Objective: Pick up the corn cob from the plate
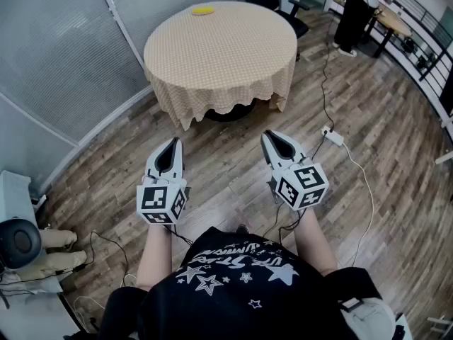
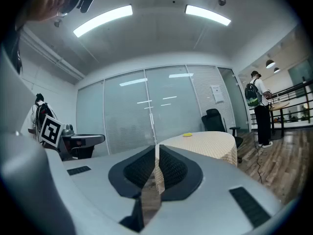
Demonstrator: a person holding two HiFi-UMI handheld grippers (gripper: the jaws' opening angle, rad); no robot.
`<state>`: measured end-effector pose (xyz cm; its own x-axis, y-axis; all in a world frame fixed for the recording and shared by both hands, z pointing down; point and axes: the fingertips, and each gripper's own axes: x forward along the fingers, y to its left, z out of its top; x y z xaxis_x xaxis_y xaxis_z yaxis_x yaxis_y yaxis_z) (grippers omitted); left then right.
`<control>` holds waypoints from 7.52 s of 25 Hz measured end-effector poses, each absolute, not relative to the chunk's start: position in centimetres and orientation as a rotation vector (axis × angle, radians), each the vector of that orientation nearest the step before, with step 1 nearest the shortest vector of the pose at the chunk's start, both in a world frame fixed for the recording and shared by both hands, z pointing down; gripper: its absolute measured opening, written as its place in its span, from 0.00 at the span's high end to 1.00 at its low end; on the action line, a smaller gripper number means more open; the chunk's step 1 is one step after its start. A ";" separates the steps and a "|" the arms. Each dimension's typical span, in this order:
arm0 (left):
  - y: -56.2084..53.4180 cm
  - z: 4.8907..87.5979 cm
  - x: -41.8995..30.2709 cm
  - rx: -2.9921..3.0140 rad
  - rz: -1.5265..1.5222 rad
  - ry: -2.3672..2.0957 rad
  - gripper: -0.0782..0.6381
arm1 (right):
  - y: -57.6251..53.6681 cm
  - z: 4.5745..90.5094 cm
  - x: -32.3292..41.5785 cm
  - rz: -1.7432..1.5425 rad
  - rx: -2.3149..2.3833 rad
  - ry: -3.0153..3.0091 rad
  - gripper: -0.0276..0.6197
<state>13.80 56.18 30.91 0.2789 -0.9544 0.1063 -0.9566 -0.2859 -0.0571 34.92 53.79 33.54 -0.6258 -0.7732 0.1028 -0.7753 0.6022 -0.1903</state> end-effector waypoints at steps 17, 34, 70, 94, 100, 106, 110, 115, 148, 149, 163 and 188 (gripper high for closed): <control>58.6 32.6 10.7 2.533 0.296 -1.759 0.88 | 57.4 34.5 30.2 0.298 1.346 -2.706 0.89; 57.0 34.7 14.2 2.510 0.360 -1.723 0.88 | 56.2 34.9 33.6 0.420 1.384 -2.852 0.89; 29.9 35.2 -6.4 2.509 0.177 -1.666 0.88 | 27.6 34.9 15.6 0.350 1.456 -2.712 0.89; 9.2 36.4 -10.2 2.440 0.243 -1.734 0.88 | 2.8 36.7 14.3 0.448 1.455 -2.706 0.89; 3.3 36.5 -10.4 2.408 0.268 -1.762 0.88 | -4.2 37.6 14.1 0.487 1.414 -2.711 0.89; -1.3 36.6 -12.0 2.337 0.273 -1.828 0.88 | -10.8 38.5 14.0 0.500 1.381 -2.711 0.89; -4.1 36.3 -13.4 2.304 0.277 -1.875 0.88 | -14.4 38.8 12.8 0.509 1.295 -2.722 0.89; -7.3 36.6 -15.0 2.300 0.294 -1.864 0.88 | -17.8 39.2 11.4 0.524 1.297 -2.723 0.89; -42.2 43.4 -19.9 2.535 0.342 -1.423 0.88 | -49.7 46.8 0.4 0.377 1.201 -2.355 0.88; -42.7 43.8 -19.8 2.530 0.345 -1.422 0.88 | -50.5 47.4 0.3 0.352 1.181 -2.337 0.85; -48.0 48.5 -21.4 2.447 0.341 -1.432 0.88 | -61.8 55.3 -2.8 -0.036 0.823 -2.004 0.53; -49.3 52.6 -21.2 2.420 0.326 -1.369 0.88 | -67.4 61.9 -3.5 -0.060 0.364 -1.635 0.56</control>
<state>-21.19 -49.32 52.57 0.5094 -0.7819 0.3594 -0.8600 -0.4778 0.1793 -3.49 -67.44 61.88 -0.0528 -0.2695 0.9616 -0.1987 0.9465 0.2544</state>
